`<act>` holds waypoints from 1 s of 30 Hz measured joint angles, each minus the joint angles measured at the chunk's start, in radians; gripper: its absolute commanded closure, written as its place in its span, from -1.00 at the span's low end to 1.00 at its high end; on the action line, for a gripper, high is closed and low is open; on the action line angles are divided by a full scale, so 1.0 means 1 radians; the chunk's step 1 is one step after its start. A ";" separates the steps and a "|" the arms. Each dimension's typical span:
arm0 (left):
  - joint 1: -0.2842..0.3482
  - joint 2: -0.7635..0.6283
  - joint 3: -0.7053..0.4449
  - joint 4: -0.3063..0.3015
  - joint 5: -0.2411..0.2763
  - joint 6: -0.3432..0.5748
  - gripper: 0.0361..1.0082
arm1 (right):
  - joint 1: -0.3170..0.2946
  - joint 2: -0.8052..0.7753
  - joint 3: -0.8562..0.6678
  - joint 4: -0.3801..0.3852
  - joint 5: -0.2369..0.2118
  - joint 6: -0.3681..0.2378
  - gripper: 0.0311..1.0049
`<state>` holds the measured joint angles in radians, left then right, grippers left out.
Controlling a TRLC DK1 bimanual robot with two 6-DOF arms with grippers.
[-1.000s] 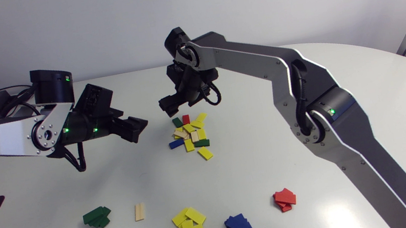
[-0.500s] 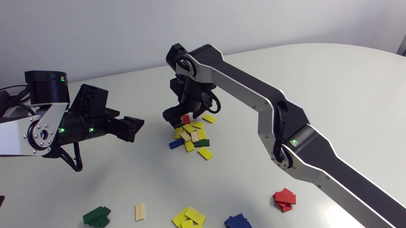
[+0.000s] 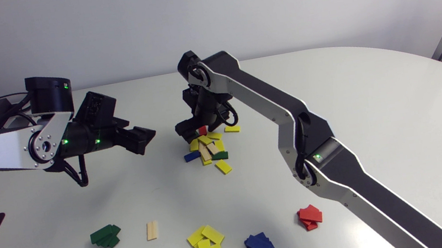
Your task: Take domino bricks one by one from the mixed stack on the table and place each onto the existing stack of the same color.
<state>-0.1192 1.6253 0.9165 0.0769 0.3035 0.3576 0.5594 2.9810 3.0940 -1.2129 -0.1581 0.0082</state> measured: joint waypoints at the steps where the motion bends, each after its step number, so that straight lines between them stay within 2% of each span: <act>1: 0.001 0.000 0.000 0.000 0.000 0.000 -0.99 | 0.001 0.000 0.000 0.000 0.000 0.000 -0.86; 11: 0.002 0.000 0.000 0.003 0.000 0.000 -0.99 | 0.006 0.000 0.000 0.001 0.013 0.000 -0.86; 23: 0.002 -0.002 -0.002 0.007 0.004 0.000 -0.99 | 0.005 0.000 0.000 0.016 0.077 0.000 -0.86; 30: 0.002 -0.002 -0.002 0.007 0.004 0.008 -0.99 | 0.006 0.000 0.000 0.035 0.088 0.000 -0.85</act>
<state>-0.1177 1.6234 0.9146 0.0841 0.3077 0.3656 0.5652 2.9807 3.0940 -1.1774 -0.0704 0.0082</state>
